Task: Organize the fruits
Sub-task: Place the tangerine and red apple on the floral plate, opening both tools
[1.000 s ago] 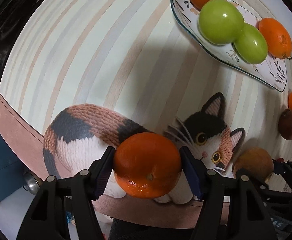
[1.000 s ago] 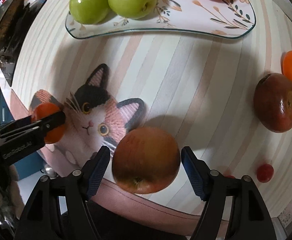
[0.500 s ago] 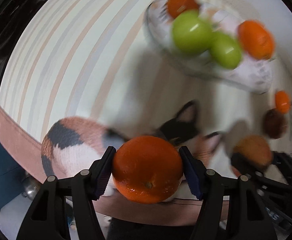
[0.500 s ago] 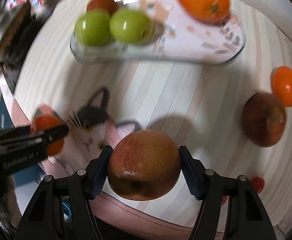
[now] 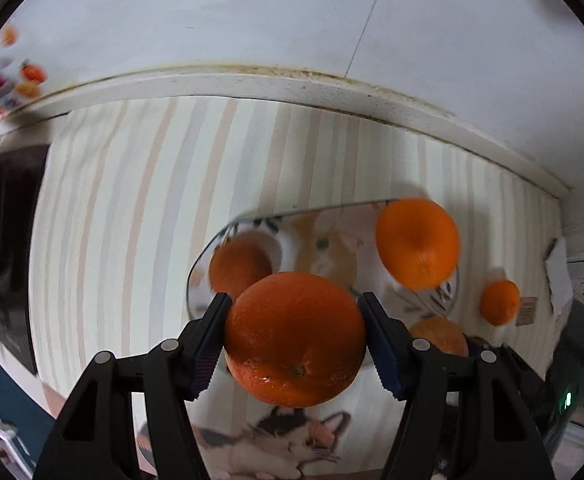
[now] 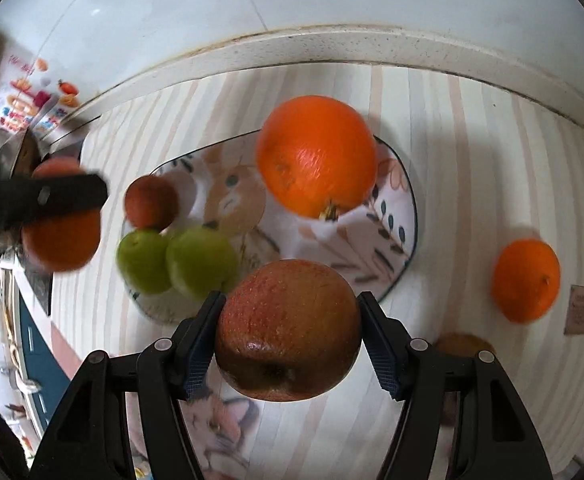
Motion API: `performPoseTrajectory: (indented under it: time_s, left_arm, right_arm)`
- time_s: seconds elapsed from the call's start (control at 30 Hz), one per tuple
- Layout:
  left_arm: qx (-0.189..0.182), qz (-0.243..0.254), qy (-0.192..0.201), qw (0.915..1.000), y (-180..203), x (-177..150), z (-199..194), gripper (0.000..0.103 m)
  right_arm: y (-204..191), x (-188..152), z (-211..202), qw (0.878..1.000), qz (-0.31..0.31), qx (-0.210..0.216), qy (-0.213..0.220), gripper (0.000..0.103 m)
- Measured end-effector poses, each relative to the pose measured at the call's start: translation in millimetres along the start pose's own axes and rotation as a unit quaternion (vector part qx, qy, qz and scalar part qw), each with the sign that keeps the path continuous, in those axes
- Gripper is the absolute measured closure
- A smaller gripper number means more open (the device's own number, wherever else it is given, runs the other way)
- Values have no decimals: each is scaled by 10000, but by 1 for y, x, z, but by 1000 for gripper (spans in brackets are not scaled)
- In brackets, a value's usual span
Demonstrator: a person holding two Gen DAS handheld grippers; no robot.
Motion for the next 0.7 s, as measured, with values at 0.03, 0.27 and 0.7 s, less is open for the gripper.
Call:
performPoseTrajectory:
  time_s: [0.03,0.27,0.7]
  left_arm:
    - [30,50,-90,9999,-2,3,1,40]
    - [207,338,-745,9964,14,13,54,41]
    - [500,630,-937,9923,25,14,78,40]
  right_arm:
    - [2,1,3,10000,27,-26,-4,34]
    - [14,7,23,9994,320,-21,102,34]
    - [25,7,29,9989,436,-121,130,32]
Point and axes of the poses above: each gripper's, at about its wrist camera, not at the fingertips, and z roughly the way its jaws point, y to its right, x to its top, the point moved 8 cm from there along z, roughly the way its jaws point, and after that the axes turned 6 degrees about -z, right-handed, at the moved point
